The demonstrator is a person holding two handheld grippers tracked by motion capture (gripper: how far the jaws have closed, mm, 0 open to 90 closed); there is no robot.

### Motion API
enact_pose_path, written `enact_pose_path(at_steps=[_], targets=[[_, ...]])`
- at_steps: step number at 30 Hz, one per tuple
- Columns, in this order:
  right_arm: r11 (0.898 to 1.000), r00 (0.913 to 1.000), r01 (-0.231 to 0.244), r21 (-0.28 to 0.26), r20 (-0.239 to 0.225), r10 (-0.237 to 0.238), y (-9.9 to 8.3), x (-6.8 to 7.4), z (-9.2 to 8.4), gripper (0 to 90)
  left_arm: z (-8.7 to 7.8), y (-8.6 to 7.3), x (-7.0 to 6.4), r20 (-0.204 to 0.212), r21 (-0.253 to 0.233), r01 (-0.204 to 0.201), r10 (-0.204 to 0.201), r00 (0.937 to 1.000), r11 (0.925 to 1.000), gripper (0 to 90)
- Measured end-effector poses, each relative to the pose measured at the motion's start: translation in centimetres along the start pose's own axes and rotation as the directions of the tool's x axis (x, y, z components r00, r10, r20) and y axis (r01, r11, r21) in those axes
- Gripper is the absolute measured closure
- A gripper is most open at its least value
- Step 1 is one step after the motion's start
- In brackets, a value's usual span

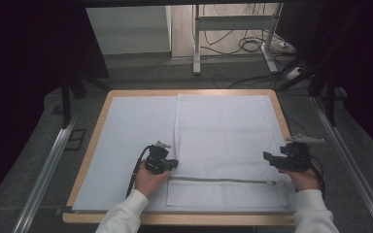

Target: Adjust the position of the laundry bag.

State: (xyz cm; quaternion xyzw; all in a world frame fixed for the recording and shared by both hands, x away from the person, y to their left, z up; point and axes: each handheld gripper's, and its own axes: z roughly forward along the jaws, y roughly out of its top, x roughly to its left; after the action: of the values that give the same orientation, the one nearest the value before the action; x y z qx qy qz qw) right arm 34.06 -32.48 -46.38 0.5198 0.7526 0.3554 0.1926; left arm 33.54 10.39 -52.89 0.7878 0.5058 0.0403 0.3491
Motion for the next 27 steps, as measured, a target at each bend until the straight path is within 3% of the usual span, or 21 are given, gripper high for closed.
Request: enact_pose_path(at_steps=[4,11,15,27], targets=[[0.998,0.9988,-0.040,0.043,0.030,0.038,-0.2,-1.1,0.5,27.3,-0.1,0.0,0.0,0.003,0.001,-0.003,0.003,1.0000,1.0000,88.9],[0.989,0.9967,-0.079,0.122,0.026,0.077,-0.9,-2.3,1.4,33.6,-0.1,0.0,0.0,0.011,-0.004,0.006,-0.006,0.9999,1.0000,89.1],[0.987,0.9964,-0.075,0.142,0.050,0.069,-1.1,-2.5,1.6,37.6,-0.1,0.0,0.0,0.010,-0.008,0.008,-0.008,0.9999,0.9999,88.9],[0.978,0.9969,-0.069,0.195,0.050,0.061,-1.5,-3.0,2.7,47.0,0.0,0.0,-0.1,0.008,-0.005,0.003,-0.003,1.0000,1.0000,89.0]])
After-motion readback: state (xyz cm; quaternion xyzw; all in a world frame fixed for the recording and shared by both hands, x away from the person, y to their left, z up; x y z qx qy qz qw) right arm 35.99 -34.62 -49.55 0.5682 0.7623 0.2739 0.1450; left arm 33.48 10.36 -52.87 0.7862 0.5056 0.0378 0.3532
